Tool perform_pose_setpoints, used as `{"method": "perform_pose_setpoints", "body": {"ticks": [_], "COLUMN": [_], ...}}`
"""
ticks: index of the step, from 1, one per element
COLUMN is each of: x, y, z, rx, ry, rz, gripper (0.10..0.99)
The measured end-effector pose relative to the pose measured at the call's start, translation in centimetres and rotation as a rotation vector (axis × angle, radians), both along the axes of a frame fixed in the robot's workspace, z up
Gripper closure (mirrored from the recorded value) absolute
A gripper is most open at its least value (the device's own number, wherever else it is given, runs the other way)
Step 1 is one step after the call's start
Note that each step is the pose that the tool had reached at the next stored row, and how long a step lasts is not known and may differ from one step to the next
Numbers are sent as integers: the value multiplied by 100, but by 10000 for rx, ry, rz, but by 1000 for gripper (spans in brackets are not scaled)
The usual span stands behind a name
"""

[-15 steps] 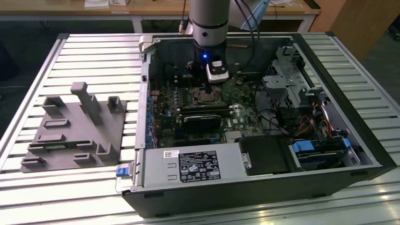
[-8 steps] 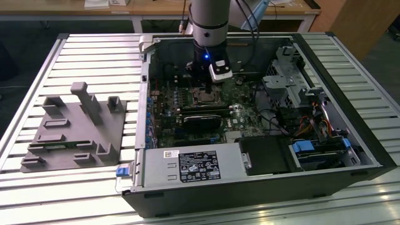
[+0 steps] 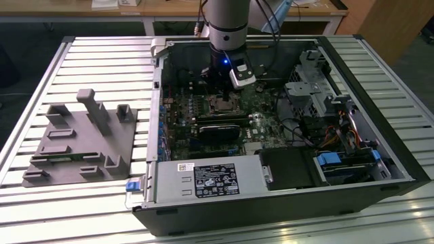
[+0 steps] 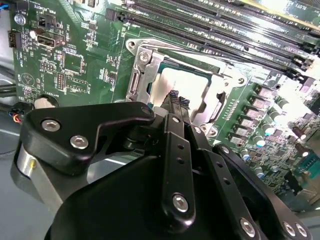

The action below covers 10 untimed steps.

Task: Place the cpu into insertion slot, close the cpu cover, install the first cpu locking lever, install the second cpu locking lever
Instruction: 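Close the cpu cover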

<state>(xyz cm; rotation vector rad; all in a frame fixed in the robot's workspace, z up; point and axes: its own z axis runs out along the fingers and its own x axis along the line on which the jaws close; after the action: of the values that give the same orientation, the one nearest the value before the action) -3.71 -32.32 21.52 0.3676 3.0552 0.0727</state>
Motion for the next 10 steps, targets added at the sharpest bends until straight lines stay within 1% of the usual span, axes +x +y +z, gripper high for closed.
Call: {"method": "perform_pose_setpoints", "body": {"ticks": [2, 3, 4, 5, 6, 8, 9, 10], "x": [0, 4, 10, 19, 28, 45, 51, 54], "y": [0, 0, 0, 0, 0, 0, 0, 0], "z": [0, -1, -3, -5, -7, -13, -15, -16], "rx": [-1, 2, 1, 0, 0, 1, -2, -1], "ry": [10, 75, 189, 345, 509, 864, 1034, 1136], "rz": [2, 3, 1, 1, 1, 0, 1, 2], "gripper": [980, 980, 980, 980, 980, 980, 980, 980]}}
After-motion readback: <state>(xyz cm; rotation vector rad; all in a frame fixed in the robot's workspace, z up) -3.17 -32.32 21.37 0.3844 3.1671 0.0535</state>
